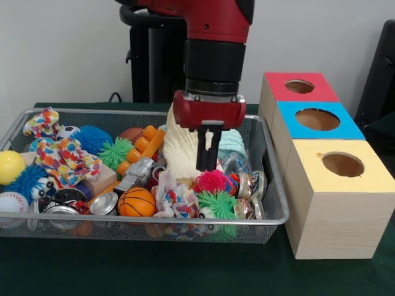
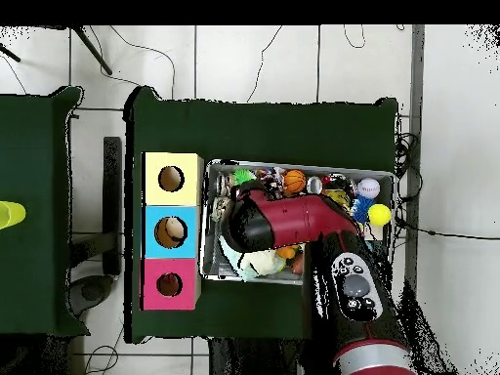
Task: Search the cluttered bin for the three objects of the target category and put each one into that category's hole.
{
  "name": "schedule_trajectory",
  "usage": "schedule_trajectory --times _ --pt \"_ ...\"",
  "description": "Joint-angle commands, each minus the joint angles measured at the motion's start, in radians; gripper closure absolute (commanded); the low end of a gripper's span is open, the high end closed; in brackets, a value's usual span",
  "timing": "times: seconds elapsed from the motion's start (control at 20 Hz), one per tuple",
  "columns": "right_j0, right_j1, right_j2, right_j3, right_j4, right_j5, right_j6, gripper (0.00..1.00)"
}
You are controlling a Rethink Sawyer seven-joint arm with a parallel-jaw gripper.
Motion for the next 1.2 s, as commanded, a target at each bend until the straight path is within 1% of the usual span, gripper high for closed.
schedule_trajectory --times 0.05,0.1,0.3,0.6,0.7,0.8,0.9,1.1,1.2 --pt "-0.017 0.098 -0.078 -0.068 -0.109 -0.078 0.057 1.00" --pt "-0.002 0.106 -0.101 -0.082 -0.119 -0.093 0.067 1.00" --pt "-0.019 0.111 -0.078 -0.082 -0.114 -0.080 0.052 1.00" --pt "-0.021 0.125 -0.076 -0.102 -0.121 -0.082 0.048 1.00" --pt "-0.015 0.129 -0.083 -0.107 -0.121 -0.087 0.054 1.00" --pt "0.002 0.135 -0.106 -0.123 -0.128 -0.102 0.068 1.00" --pt "0.019 0.154 -0.130 -0.144 -0.132 -0.123 0.083 1.00" --pt "0.059 0.241 -0.183 -0.193 -0.118 -0.197 0.132 1.00" --pt "0.065 0.264 -0.200 -0.203 -0.114 -0.234 0.135 1.00"
